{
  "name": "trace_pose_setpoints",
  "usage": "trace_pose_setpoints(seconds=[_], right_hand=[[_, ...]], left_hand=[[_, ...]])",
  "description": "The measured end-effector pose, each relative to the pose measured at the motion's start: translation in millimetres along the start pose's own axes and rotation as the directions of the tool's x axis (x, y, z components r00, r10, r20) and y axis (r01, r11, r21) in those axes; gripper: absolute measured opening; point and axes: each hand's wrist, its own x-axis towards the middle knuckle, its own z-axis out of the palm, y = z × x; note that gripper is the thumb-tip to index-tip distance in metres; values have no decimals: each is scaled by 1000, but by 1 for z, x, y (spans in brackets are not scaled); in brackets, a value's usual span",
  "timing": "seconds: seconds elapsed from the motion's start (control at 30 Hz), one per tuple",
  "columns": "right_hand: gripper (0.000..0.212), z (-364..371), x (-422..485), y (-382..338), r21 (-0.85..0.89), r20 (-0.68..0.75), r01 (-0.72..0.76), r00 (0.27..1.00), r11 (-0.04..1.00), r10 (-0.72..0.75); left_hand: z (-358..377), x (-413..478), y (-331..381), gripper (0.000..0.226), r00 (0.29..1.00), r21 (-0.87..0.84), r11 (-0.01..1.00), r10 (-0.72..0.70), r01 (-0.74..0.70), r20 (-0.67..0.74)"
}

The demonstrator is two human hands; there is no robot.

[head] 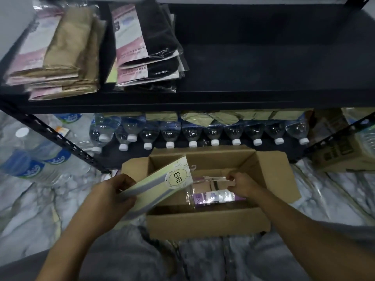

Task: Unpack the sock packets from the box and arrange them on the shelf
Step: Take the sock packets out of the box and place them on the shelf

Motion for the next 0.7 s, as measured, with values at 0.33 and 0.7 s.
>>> trace_pose_setpoints(seconds=[0.33,0.7], right_hand=[[74,37,68,8,-250,163,47,987,967,-6],[82,52,89,20,-297,228,37,973,954,33]], left_hand=[[9,27,3,32,999,-14,999,-47,47,7],[15,39,13,34,998,-44,997,-60,60,0]])
